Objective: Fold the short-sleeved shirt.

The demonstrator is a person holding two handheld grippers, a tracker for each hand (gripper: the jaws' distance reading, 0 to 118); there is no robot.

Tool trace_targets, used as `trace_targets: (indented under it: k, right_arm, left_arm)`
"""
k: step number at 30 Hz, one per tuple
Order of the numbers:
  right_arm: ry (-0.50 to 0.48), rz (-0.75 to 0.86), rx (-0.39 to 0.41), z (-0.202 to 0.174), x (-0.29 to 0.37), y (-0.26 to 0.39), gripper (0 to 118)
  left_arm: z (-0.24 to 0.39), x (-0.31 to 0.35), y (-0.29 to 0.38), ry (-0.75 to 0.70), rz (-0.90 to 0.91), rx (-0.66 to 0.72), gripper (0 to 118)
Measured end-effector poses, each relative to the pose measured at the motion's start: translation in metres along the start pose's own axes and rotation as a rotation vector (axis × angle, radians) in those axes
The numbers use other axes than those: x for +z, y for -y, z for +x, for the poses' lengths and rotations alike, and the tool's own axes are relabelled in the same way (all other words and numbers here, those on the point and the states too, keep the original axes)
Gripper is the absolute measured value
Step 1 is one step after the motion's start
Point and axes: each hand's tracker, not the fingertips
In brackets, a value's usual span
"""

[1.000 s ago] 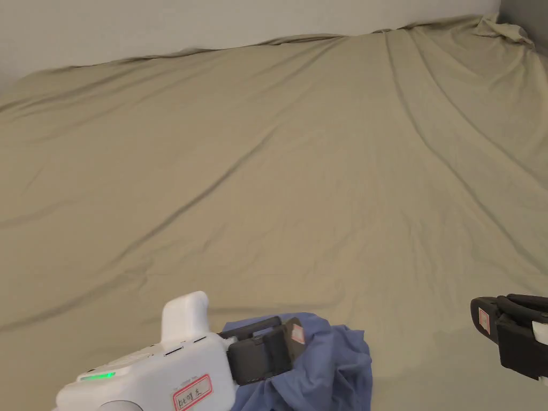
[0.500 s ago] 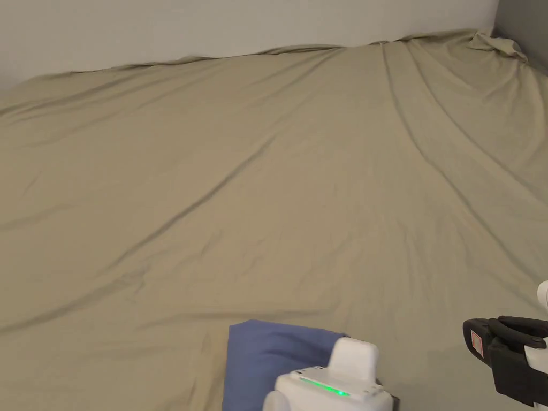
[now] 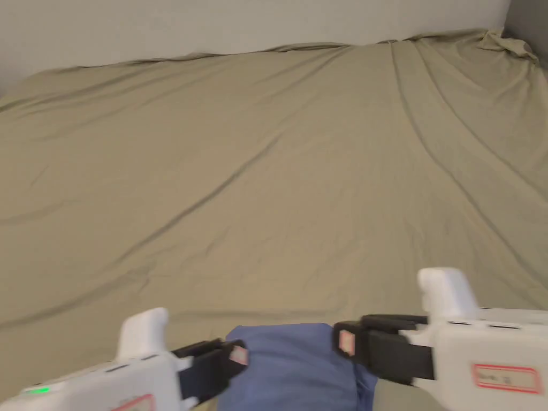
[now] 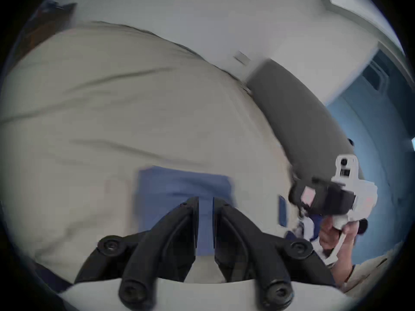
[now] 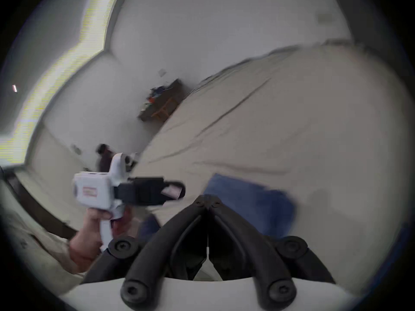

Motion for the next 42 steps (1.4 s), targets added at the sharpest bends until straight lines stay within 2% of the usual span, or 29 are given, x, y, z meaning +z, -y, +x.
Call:
trace_targets:
  k: [1, 3, 4, 6, 7, 8, 9, 10, 12, 13, 15, 17, 18, 19, 20, 21, 24, 28, 29, 30, 31, 33, 34, 35, 37, 40, 42]
  right_arm:
    - [-0.055, -0.037, -0.050, 0.007, -0.022, 0.002, 2]
    - [-0.039, -0.112, -0.127, 0.022, -0.059, 0.008, 2]
    - [0.034, -0.157, -0.150, 0.031, -0.072, 0.011, 2]
    - [0.248, -0.219, -0.144, 0.048, -0.085, 0.018, 2]
    - [0.403, -0.247, -0.092, 0.052, -0.088, 0.022, 2]
    - [0.485, -0.238, 0.009, 0.056, -0.085, 0.025, 2]
    - [0.498, -0.232, 0.072, 0.063, -0.082, 0.028, 2]
    - [0.486, -0.230, 0.046, 0.072, -0.077, 0.030, 2]
    - [0.430, -0.203, -0.130, 0.093, -0.066, 0.035, 2]
    - [0.366, -0.177, -0.198, 0.103, -0.062, 0.036, 2]
    - [0.344, -0.171, -0.229, 0.110, -0.061, 0.038, 2]
    - [0.357, -0.175, -0.199, 0.107, -0.063, 0.037, 2]
    - [0.359, -0.177, -0.183, 0.106, -0.063, 0.037, 2]
    - [0.358, -0.176, -0.182, 0.105, -0.064, 0.037, 2]
    - [0.352, -0.174, -0.188, 0.107, -0.063, 0.038, 2]
    - [0.342, -0.169, -0.200, 0.109, -0.062, 0.039, 2]
    - [0.322, -0.154, -0.220, 0.113, -0.060, 0.043, 2]
    - [0.327, -0.145, -0.198, 0.108, -0.061, 0.045, 2]
    - [0.328, -0.143, -0.194, 0.108, -0.060, 0.045, 2]
    - [0.327, -0.142, -0.192, 0.108, -0.060, 0.045, 2]
    - [0.326, -0.141, -0.192, 0.109, -0.060, 0.045, 2]
    - [0.321, -0.138, -0.196, 0.109, -0.059, 0.045, 2]
    - [0.314, -0.136, -0.198, 0.109, -0.058, 0.045, 2]
    - [0.297, -0.129, -0.199, 0.110, -0.055, 0.045, 2]
    - [0.213, -0.108, -0.213, 0.105, -0.047, 0.042, 2]
    - [-0.022, 0.066, -0.259, 0.091, -0.017, 0.040, 2]
    - [-0.115, 0.123, -0.279, 0.081, 0.002, 0.035, 2]
  left_arm:
    - [-0.016, 0.005, -0.002, -0.021, -0.014, 0.048, 13]
    - [-0.037, 0.011, -0.002, -0.059, -0.002, 0.112, 13]
    - [-0.044, 0.011, -0.001, -0.059, 0.000, 0.128, 13]
    - [-0.051, 0.007, 0.001, -0.060, -0.019, 0.139, 13]
    - [-0.051, 0.003, 0.003, -0.055, -0.029, 0.142, 13]
    - [-0.048, 0.000, 0.008, -0.051, -0.037, 0.144, 13]
    - [-0.048, -0.005, 0.010, -0.038, -0.045, 0.142, 13]
    - [-0.047, -0.010, 0.012, -0.020, -0.055, 0.143, 13]
    - [-0.045, -0.018, 0.017, 0.006, -0.078, 0.153, 13]
    - [-0.045, -0.024, 0.019, 0.023, -0.088, 0.157, 13]
    - [-0.044, -0.035, 0.020, 0.044, -0.101, 0.168, 13]
    - [-0.043, -0.044, 0.021, 0.084, -0.113, 0.176, 15]
    - [-0.042, -0.049, 0.020, 0.117, -0.109, 0.185, 31]
    - [-0.041, -0.057, 0.019, 0.140, -0.124, 0.187, 88]
    - [-0.040, -0.065, 0.019, 0.155, -0.149, 0.190, 118]
    - [-0.040, -0.058, 0.017, 0.185, -0.112, 0.186, 118]
    - [-0.035, -0.093, 0.018, 0.150, -0.219, 0.122, 118]
    - [-0.019, -0.131, 0.024, 0.160, -0.364, 0.105, 118]
    - [-0.015, -0.135, 0.025, 0.171, -0.388, 0.104, 114]
    - [-0.011, -0.137, 0.023, 0.206, -0.344, 0.107, 93]
    - [-0.005, -0.135, 0.022, 0.198, -0.327, 0.109, 63]
    - [-0.002, -0.126, 0.015, 0.091, -0.300, 0.065, 54]
    - [0.003, -0.122, 0.016, 0.195, -0.358, 0.045, 54]
    - [0.004, -0.117, 0.015, 0.216, -0.344, 0.059, 54]
    - [-0.012, -0.111, 0.009, 0.270, -0.384, 0.132, 53]
    - [-0.035, -0.086, -0.005, 0.358, -0.366, 0.252, 53]
    - [-0.063, -0.058, -0.023, 0.301, -0.334, 0.188, 53]
